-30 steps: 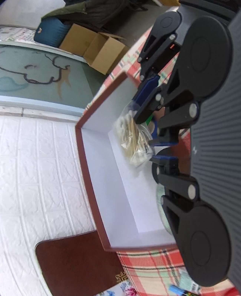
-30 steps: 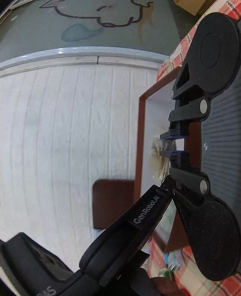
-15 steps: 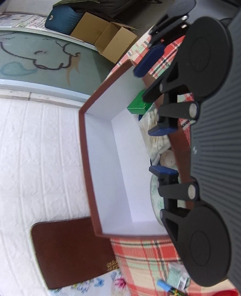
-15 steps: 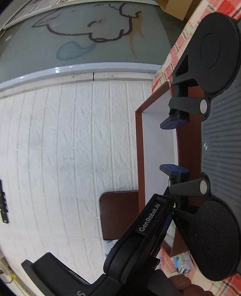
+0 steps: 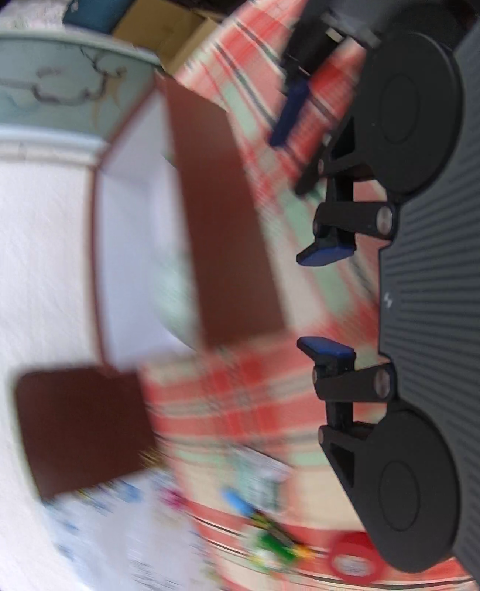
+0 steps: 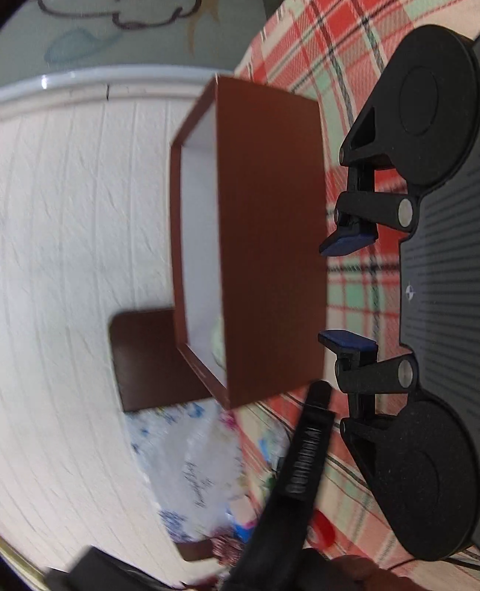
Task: Organize objects
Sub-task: 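Move the right gripper to the red electrical tape roll, then lower the right gripper onto the red tape and grasp its rim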
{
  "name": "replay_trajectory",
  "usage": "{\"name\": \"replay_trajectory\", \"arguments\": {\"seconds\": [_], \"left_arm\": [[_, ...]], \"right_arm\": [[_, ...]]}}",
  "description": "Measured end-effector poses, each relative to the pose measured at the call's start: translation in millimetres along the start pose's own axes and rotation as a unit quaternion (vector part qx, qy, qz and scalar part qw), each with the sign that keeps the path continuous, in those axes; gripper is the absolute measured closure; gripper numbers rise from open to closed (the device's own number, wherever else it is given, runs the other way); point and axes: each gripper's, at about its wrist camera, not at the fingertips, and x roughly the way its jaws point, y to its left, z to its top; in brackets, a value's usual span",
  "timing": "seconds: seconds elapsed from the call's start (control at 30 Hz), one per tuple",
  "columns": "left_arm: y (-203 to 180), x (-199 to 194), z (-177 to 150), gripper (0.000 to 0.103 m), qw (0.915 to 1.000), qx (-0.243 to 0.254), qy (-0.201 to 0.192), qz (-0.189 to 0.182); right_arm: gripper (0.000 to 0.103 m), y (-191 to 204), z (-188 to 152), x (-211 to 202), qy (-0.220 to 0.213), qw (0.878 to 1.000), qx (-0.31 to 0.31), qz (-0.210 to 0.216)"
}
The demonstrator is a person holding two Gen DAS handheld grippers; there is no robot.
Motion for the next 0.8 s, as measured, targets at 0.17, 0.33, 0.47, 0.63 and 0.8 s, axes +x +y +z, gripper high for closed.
{"name": "replay_trajectory", "arguments": {"seconds": [0.17,0.33,0.47,0.63,0.8], "left_arm": [[73,-7,-59,0.057,0.9969,-0.069,0.017,0.032],[153,-43,-100,0.056,0.9820,-0.153,0.012,0.110],[212,-64,-120,0.057,0.9604,-0.219,0.004,0.172],[243,-73,-126,0.067,0.9548,-0.261,-0.009,0.141],[233,-72,-129,0.067,0.9610,-0.231,-0.010,0.153]], "right_arm": [[0.057,37,-3,14,0.053,0.995,-0.061,0.050],[0.057,93,-3,36,0.100,0.979,-0.118,0.135],[0.051,161,-2,56,0.093,0.953,-0.192,0.213],[0.036,240,13,104,0.088,0.940,-0.216,0.247],[0.032,273,22,136,0.098,0.940,-0.218,0.243]]}}
